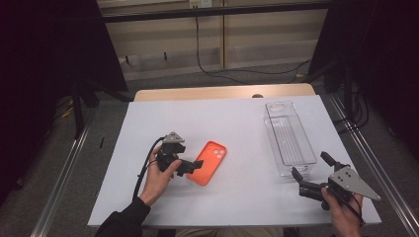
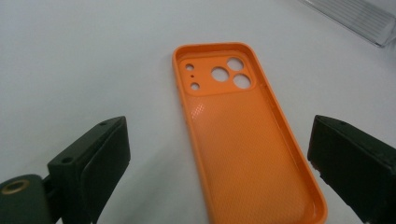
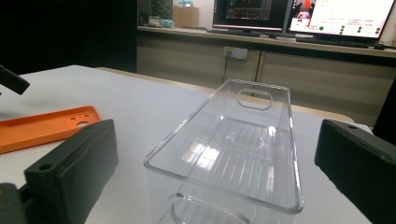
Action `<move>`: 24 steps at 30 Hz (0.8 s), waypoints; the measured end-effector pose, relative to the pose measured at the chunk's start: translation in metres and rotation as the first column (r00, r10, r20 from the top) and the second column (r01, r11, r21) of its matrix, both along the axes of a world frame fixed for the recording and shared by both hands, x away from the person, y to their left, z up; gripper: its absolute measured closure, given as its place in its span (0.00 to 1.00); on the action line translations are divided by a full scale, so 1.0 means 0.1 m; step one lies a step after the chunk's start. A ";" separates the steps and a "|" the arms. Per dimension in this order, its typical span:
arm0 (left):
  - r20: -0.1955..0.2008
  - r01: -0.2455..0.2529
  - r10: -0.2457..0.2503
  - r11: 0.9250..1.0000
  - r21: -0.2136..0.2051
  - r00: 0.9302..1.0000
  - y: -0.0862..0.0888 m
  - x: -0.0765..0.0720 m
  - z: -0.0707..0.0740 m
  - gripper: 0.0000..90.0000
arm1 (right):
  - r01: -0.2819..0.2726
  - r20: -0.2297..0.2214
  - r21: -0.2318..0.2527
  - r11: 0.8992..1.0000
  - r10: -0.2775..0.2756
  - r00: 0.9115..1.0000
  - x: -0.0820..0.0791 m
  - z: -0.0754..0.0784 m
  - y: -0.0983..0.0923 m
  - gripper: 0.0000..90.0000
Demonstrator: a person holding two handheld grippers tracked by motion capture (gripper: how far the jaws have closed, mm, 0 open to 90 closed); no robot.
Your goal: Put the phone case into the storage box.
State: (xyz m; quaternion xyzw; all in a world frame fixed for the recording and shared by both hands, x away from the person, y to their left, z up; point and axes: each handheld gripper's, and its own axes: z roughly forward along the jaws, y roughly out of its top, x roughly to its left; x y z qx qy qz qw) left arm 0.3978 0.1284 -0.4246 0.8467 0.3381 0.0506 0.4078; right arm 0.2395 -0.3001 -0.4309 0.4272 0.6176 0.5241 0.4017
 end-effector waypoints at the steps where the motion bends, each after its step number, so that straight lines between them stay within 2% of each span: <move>1: -0.008 0.004 -0.004 1.000 0.000 1.000 -0.02 0.00 0.00 0.07 | 0.001 0.000 0.000 1.000 -0.001 1.000 0.00 0.00 0.00 0.00; 2: -0.015 0.007 -0.007 1.000 -0.004 1.000 -0.03 0.00 0.00 0.07 | -0.001 0.000 0.000 1.000 0.001 1.000 0.00 0.00 0.00 0.00; 5: -0.049 0.028 -0.026 0.999 0.039 0.998 -0.09 0.00 0.01 0.06 | -0.002 -0.001 0.001 1.000 0.002 1.000 0.00 0.00 0.00 0.00; 9: -0.064 0.036 -0.034 0.998 0.042 0.997 -0.15 0.05 0.02 0.06 | -0.004 -0.002 -0.001 1.000 0.004 1.000 0.00 0.00 0.00 0.00; 12: -0.072 0.042 -0.036 0.996 0.078 0.997 -0.22 0.08 0.00 0.06 | -0.002 -0.001 -0.001 1.000 0.002 1.000 0.01 0.00 0.00 0.00; 15: -0.094 0.050 -0.043 0.996 0.075 0.995 -0.27 0.11 -0.04 0.06 | 0.000 -0.002 -0.003 1.000 0.000 1.000 0.01 0.00 0.00 0.00; 18: -0.109 0.056 -0.046 0.994 0.093 0.993 -0.31 0.13 -0.05 0.06 | -0.001 -0.003 -0.002 1.000 0.001 1.000 0.01 -0.01 0.00 0.00; 20: -0.122 0.061 -0.050 0.994 0.087 0.991 -0.32 0.14 -0.06 0.06 | 0.000 -0.003 -0.003 1.000 0.000 1.000 0.01 -0.01 0.00 0.00; 23: -0.156 0.080 -0.060 0.989 0.128 0.986 -0.36 0.18 -0.08 0.06 | -0.001 -0.003 -0.004 1.000 0.001 1.000 0.01 -0.01 0.00 0.00; 24: -0.164 0.081 -0.061 0.989 0.122 0.985 -0.37 0.19 -0.09 0.06 | -0.002 -0.003 -0.004 1.000 0.002 1.000 0.01 -0.01 0.00 0.00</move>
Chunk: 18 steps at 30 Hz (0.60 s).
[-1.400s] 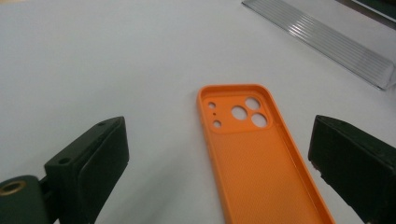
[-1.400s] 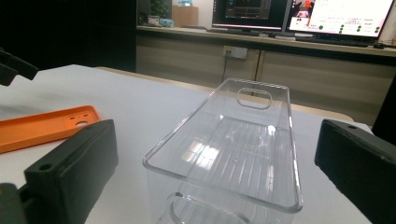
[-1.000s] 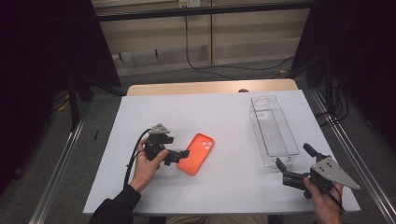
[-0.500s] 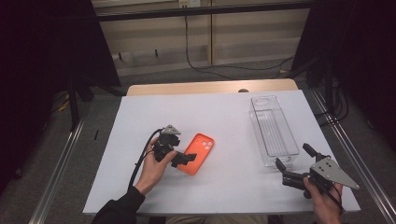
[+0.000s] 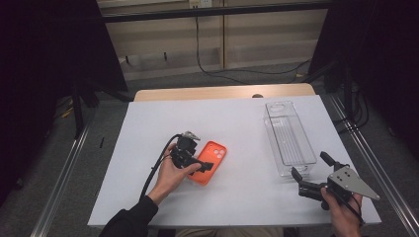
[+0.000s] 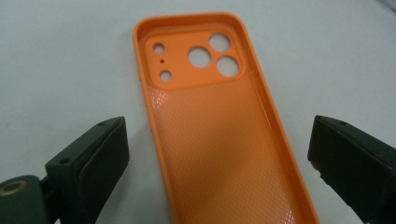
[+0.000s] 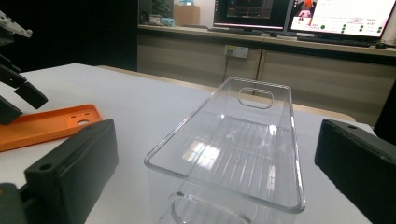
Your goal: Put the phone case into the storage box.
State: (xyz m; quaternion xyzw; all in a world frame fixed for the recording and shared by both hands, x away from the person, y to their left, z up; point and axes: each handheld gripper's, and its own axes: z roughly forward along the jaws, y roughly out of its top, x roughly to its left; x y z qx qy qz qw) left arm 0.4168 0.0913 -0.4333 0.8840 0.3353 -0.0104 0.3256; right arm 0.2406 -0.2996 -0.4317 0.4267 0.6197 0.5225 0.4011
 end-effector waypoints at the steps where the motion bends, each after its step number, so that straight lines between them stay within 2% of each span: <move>1: -0.003 -0.004 0.004 1.000 0.011 1.000 -0.01 0.01 -0.01 0.07 | 0.000 0.000 0.002 1.000 0.000 1.000 0.00 0.00 0.00 0.00; 4: -0.017 -0.007 0.008 1.000 0.030 1.000 -0.05 0.04 -0.05 0.07 | 0.000 0.000 0.001 1.000 0.000 1.000 0.00 0.00 0.00 0.00; 7: -0.039 -0.008 0.009 0.999 0.031 0.999 -0.08 0.07 -0.06 0.07 | -0.002 -0.002 0.002 1.000 0.002 1.000 0.00 0.00 0.00 0.00; 12: -0.036 -0.004 0.006 0.999 0.039 0.999 -0.10 0.09 -0.06 0.06 | 0.000 -0.001 0.001 1.000 0.000 1.000 0.00 0.00 0.00 0.00; 18: -0.015 -0.002 0.003 0.997 0.073 1.000 -0.16 0.07 -0.07 0.05 | 0.001 0.000 0.000 1.000 -0.001 1.000 0.00 0.00 0.00 0.00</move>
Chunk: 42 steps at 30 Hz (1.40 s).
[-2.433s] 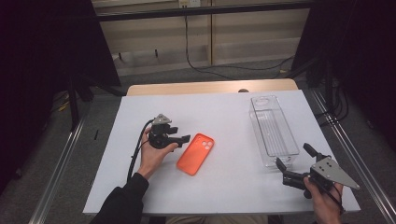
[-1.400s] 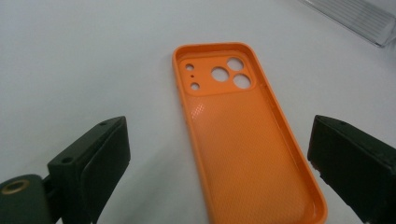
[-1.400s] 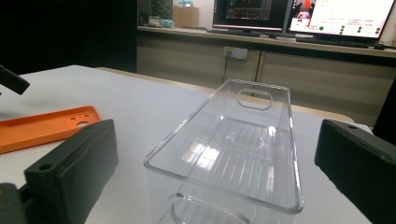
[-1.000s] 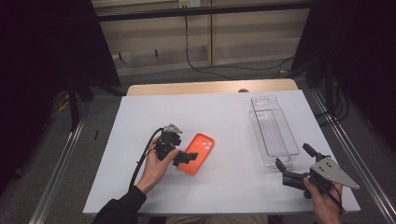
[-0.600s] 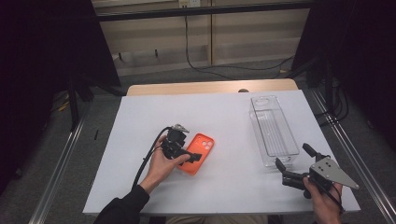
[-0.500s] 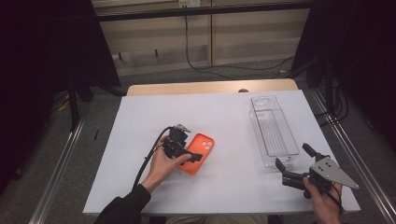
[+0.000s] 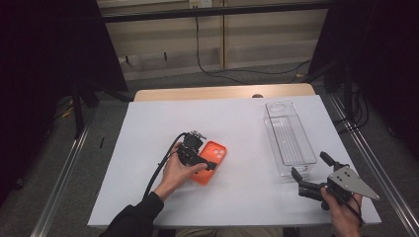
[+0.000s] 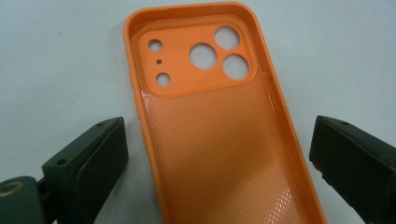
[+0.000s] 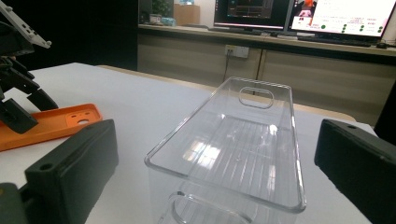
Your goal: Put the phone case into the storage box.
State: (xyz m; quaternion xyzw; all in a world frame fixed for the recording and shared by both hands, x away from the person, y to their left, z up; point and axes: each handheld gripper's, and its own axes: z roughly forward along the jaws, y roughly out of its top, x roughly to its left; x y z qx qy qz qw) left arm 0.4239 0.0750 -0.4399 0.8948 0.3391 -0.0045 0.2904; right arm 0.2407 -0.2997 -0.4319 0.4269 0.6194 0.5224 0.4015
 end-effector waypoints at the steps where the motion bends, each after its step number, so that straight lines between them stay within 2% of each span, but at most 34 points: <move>1: -0.002 0.005 -0.005 1.000 0.006 1.000 -0.01 0.00 0.00 0.04 | -0.001 -0.001 0.000 1.000 0.001 1.000 0.00 0.00 0.00 0.00; 6: 0.006 0.000 -0.001 1.000 0.017 1.000 -0.03 -0.01 -0.01 0.03 | -0.001 -0.001 0.000 1.000 0.001 1.000 0.00 0.00 0.00 0.00; 10: 0.041 -0.013 0.012 1.000 0.027 0.999 -0.07 -0.05 -0.04 0.00 | -0.005 -0.001 0.002 1.000 0.005 1.000 0.00 0.00 0.00 0.00; 15: 0.115 -0.023 0.011 0.994 0.110 0.993 -0.17 -0.13 -0.07 0.00 | -0.006 0.002 0.002 1.000 0.006 1.000 -0.01 0.00 0.00 0.00; 18: 0.110 -0.039 0.028 0.994 0.101 0.994 -0.17 -0.13 -0.07 0.00 | -0.006 0.001 0.002 1.000 0.006 1.000 -0.01 0.00 0.00 0.00; 21: 0.121 -0.050 0.035 0.991 0.121 0.992 -0.20 -0.14 -0.07 0.00 | -0.007 -0.001 0.000 1.000 0.007 1.000 -0.01 0.00 0.00 0.00; 23: 0.112 -0.063 0.049 0.991 0.120 0.992 -0.21 -0.14 -0.07 0.00 | -0.007 -0.001 0.000 1.000 0.007 1.000 0.00 0.00 0.00 0.00; 25: 0.115 -0.070 0.054 0.988 0.138 0.992 -0.23 -0.15 -0.07 0.01 | -0.008 -0.004 0.001 1.000 0.008 1.000 0.00 0.00 0.01 0.00; 28: 0.119 -0.070 0.054 0.987 0.141 0.991 -0.21 -0.14 -0.05 0.04 | -0.009 -0.003 0.001 1.000 0.009 1.000 0.00 0.00 0.01 0.00; 32: 0.117 -0.075 0.059 0.988 0.137 0.991 -0.21 -0.16 -0.02 0.14 | -0.010 -0.001 0.002 1.000 0.010 1.000 0.00 0.00 0.01 0.00; 36: 0.108 -0.075 0.060 0.987 0.145 0.992 -0.21 -0.16 -0.01 0.15 | -0.009 -0.008 -0.003 1.000 0.009 1.000 0.00 0.00 0.01 0.00; 42: 0.108 -0.055 0.040 0.989 0.139 0.993 -0.19 -0.14 0.00 0.16 | -0.010 -0.003 0.002 1.000 0.010 1.000 0.00 0.00 0.01 0.00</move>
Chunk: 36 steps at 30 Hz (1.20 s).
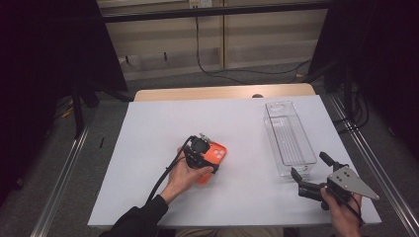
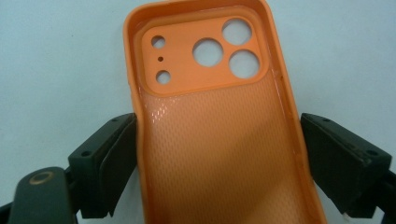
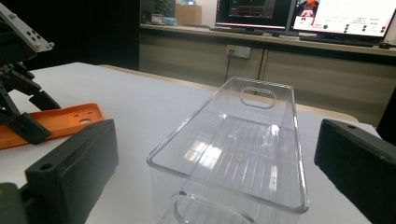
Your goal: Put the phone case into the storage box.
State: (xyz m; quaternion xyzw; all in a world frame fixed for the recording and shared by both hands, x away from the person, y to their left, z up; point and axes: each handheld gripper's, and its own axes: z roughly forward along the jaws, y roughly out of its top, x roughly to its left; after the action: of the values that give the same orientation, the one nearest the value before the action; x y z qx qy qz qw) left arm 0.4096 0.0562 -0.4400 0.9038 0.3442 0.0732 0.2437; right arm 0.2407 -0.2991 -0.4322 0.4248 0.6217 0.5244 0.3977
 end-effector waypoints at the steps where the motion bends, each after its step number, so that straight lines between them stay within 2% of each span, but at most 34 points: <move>1: -0.004 -0.002 0.002 1.000 -0.012 1.000 0.00 0.00 0.00 0.16 | -0.002 -0.002 -0.001 1.000 0.002 1.000 0.00 0.00 0.00 0.00; 10: 0.003 0.023 -0.023 1.000 -0.012 1.000 0.03 0.00 0.00 0.16 | 0.000 -0.004 -0.005 1.000 0.000 1.000 0.00 0.00 0.00 0.00; 13: 0.006 0.017 -0.017 0.999 -0.032 1.000 0.05 0.01 0.00 0.16 | 0.000 -0.004 -0.004 1.000 0.000 1.000 0.00 0.00 0.00 0.00; 19: 0.039 -0.020 0.023 0.998 -0.062 0.999 0.09 0.01 0.02 0.16 | 0.001 -0.002 -0.001 1.000 -0.001 1.000 0.00 0.00 0.00 0.00; 20: 0.038 -0.013 0.015 0.997 -0.072 0.999 0.11 0.01 0.03 0.16 | 0.001 -0.002 -0.002 1.000 -0.001 1.000 0.00 0.00 0.00 0.00; 24: 0.065 -0.010 0.016 0.995 -0.097 0.998 0.14 0.00 0.07 0.16 | 0.001 -0.005 -0.004 1.000 -0.001 1.000 -0.01 0.00 0.00 0.00; 26: 0.077 -0.017 0.025 0.995 -0.095 0.997 0.15 0.00 0.08 0.16 | 0.001 -0.003 -0.003 1.000 -0.001 1.000 -0.01 0.00 0.00 0.00; 28: 0.098 -0.038 0.049 0.993 -0.116 0.994 0.17 0.00 0.09 0.16 | 0.001 -0.003 -0.004 1.000 -0.001 1.000 -0.01 0.00 0.00 0.00; 32: 0.134 -0.043 0.063 0.989 -0.143 0.989 0.21 -0.01 0.13 0.16 | 0.001 -0.001 -0.002 1.000 -0.001 1.000 -0.01 0.00 0.00 0.00; 36: 0.156 -0.038 0.059 0.990 -0.133 0.986 0.24 -0.01 0.14 0.16 | 0.001 -0.001 -0.002 1.000 -0.001 1.000 -0.01 0.00 0.00 0.00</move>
State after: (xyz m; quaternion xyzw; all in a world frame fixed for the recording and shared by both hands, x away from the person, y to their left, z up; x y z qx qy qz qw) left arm 0.4087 0.0802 -0.4260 0.8687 0.3494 0.1286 0.3267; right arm 0.2400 -0.2991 -0.4319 0.4250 0.6221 0.5234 0.3979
